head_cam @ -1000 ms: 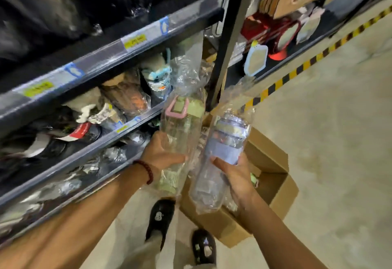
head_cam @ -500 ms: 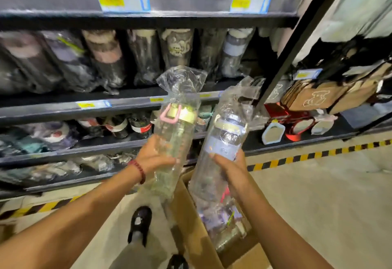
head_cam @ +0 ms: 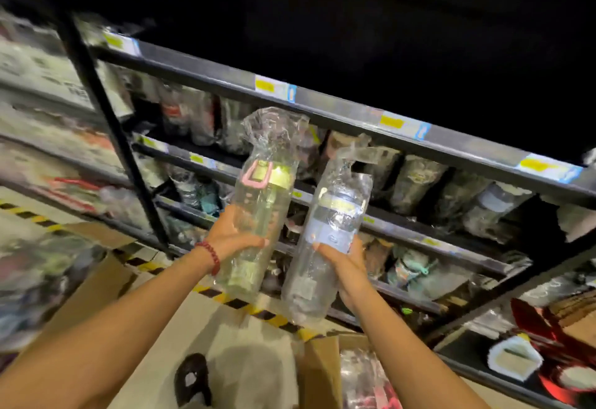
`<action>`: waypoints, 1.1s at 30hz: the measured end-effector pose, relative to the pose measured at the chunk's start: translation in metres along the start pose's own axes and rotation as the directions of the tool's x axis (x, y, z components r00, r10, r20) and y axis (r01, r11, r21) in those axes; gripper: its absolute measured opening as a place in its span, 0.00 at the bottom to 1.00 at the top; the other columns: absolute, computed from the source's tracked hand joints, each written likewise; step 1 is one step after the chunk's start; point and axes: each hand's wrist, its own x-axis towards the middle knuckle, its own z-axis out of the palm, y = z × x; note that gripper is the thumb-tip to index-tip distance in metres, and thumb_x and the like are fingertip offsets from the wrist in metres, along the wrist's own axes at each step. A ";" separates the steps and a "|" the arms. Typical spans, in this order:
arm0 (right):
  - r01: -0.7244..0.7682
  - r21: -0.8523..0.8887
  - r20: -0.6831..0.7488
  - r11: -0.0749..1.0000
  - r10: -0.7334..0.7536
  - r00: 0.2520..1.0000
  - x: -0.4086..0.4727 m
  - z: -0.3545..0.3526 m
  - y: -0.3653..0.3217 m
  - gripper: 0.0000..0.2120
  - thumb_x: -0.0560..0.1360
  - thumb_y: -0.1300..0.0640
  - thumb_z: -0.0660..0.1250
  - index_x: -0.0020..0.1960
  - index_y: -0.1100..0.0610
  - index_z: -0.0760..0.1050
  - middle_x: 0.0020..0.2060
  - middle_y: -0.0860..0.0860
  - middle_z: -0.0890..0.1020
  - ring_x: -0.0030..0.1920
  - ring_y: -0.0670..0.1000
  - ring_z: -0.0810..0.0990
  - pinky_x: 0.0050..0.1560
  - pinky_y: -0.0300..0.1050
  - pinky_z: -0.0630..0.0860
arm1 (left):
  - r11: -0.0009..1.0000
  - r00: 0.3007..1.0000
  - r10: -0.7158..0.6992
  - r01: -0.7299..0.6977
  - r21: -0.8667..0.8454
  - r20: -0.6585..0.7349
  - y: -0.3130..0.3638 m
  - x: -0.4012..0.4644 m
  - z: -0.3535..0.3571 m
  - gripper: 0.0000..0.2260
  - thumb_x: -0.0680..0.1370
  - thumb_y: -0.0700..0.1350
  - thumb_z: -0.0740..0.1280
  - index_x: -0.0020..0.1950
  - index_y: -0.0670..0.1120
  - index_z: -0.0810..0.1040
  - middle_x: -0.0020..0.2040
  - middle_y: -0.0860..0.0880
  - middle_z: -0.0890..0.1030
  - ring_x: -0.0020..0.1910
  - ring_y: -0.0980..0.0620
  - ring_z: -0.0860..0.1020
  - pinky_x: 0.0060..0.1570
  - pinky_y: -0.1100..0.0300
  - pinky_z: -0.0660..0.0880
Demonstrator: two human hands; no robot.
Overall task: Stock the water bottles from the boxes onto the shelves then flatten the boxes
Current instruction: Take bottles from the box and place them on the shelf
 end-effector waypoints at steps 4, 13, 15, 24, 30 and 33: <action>-0.019 0.006 0.115 1.000 0.018 0.993 0.010 0.052 0.005 0.29 0.59 0.57 0.76 0.58 0.51 0.73 0.51 0.52 0.83 0.51 0.53 0.82 0.51 0.54 0.80 | 0.999 0.995 -0.037 0.034 -0.040 -0.091 -0.020 -0.003 -0.053 0.37 0.53 0.51 0.76 0.59 0.50 0.65 0.51 0.54 0.73 0.54 0.51 0.74 0.52 0.56 0.73; -0.058 -0.058 0.205 0.997 0.068 0.976 0.062 0.173 0.023 0.33 0.59 0.58 0.76 0.62 0.53 0.70 0.54 0.53 0.81 0.53 0.55 0.81 0.50 0.52 0.80 | 0.990 0.981 -0.078 0.056 -0.131 -0.177 -0.063 0.044 -0.162 0.47 0.47 0.55 0.75 0.65 0.50 0.65 0.59 0.47 0.76 0.58 0.47 0.76 0.60 0.47 0.73; -0.051 -0.072 0.170 0.996 0.063 0.983 0.084 0.205 0.028 0.38 0.56 0.56 0.77 0.64 0.55 0.70 0.55 0.54 0.81 0.54 0.56 0.81 0.53 0.55 0.79 | 0.985 0.983 -0.097 0.072 -0.157 -0.158 -0.071 0.068 -0.189 0.46 0.46 0.55 0.76 0.62 0.53 0.65 0.60 0.47 0.75 0.59 0.47 0.75 0.61 0.47 0.73; -0.064 -0.024 -0.034 0.998 0.064 0.997 0.186 0.348 0.040 0.31 0.63 0.61 0.78 0.63 0.54 0.70 0.56 0.54 0.80 0.55 0.55 0.79 0.53 0.52 0.78 | 0.967 0.993 -0.112 0.114 -0.227 0.023 -0.085 0.204 -0.308 0.51 0.45 0.47 0.78 0.66 0.49 0.60 0.64 0.42 0.72 0.61 0.43 0.75 0.52 0.48 0.77; -0.025 0.016 -0.099 1.000 0.027 0.995 0.226 0.390 0.035 0.34 0.60 0.57 0.77 0.63 0.56 0.71 0.56 0.56 0.80 0.54 0.56 0.80 0.52 0.53 0.80 | 0.972 0.982 -0.168 0.179 -0.151 0.085 -0.082 0.276 -0.334 0.46 0.55 0.43 0.83 0.68 0.40 0.66 0.63 0.43 0.73 0.63 0.40 0.73 0.62 0.48 0.71; -0.050 0.016 -0.142 0.999 0.051 0.989 0.247 0.399 0.033 0.37 0.58 0.55 0.79 0.63 0.53 0.67 0.57 0.54 0.77 0.56 0.54 0.79 0.54 0.54 0.79 | 0.987 0.992 -0.102 0.111 -0.119 0.076 -0.077 0.299 -0.331 0.49 0.56 0.40 0.82 0.72 0.42 0.60 0.64 0.44 0.70 0.63 0.47 0.71 0.62 0.52 0.70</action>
